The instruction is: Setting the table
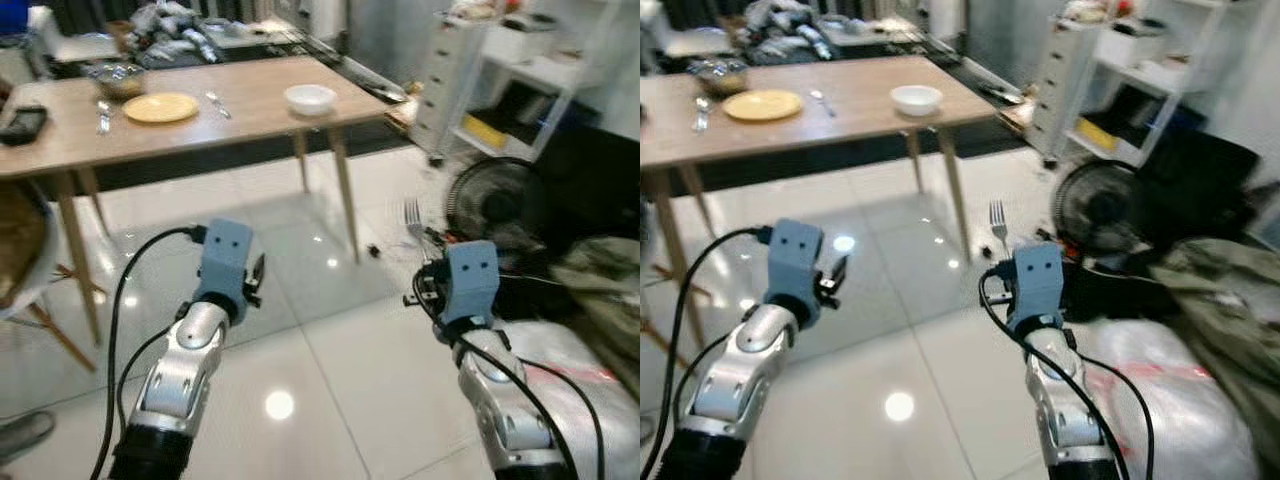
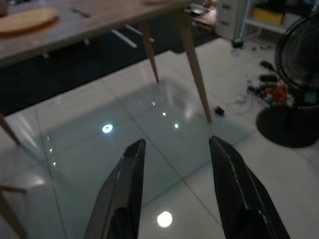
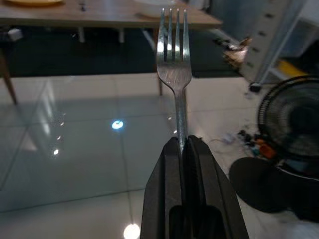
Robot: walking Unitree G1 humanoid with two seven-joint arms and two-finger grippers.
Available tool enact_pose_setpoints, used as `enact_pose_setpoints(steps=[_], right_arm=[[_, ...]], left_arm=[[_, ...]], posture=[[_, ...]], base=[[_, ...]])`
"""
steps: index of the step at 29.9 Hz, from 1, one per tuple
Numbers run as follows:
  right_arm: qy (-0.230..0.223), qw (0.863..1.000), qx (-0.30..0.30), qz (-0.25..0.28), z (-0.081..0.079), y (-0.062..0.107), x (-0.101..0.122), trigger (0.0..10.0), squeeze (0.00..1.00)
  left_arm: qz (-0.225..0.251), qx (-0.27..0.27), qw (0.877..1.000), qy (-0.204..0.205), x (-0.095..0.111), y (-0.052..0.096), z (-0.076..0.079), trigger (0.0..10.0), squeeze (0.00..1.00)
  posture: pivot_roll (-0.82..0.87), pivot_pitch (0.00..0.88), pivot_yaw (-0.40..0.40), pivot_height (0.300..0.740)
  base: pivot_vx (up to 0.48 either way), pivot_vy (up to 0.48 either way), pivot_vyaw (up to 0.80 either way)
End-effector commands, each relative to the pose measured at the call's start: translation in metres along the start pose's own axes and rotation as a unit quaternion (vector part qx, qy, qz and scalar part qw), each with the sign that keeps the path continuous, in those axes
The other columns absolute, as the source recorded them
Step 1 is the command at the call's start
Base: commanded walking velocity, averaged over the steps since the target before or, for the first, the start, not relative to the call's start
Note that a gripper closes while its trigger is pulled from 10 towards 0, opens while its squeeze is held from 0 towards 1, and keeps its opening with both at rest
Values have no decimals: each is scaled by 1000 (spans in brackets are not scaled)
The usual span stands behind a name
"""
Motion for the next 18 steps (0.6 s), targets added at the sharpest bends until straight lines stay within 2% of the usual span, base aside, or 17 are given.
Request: enact_pose_setpoints(steps=[1, 18], right_arm=[[-5, 1000, 0, 1, -1, 0, 1, 10000, 0], [-31, 998, -58, -13, 22, -1, -4, 10000, 0]], left_arm=[[-5, 7, 1000, -3, -4, 2, -6, 10000, 0], [-7, 8, 1000, -3, -4, 2, -7, 10000, 0]], posture=[[65, 87, 40, 740], [68, 95, 42, 740]], base=[[480, 0, 800], [480, 0, 0]])
Point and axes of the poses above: a point about 5 cm out from each wrist's last joint towards the gripper, its own y axis pointing back from the gripper into the wrist, its own x axis along the axis of the wrist's last joint, z = x × y, the point moved 5 cm from there along -y, pointing out of the wrist towards the gripper, and after that the axes turned 1 degree about -y, right-handed, at the moved point
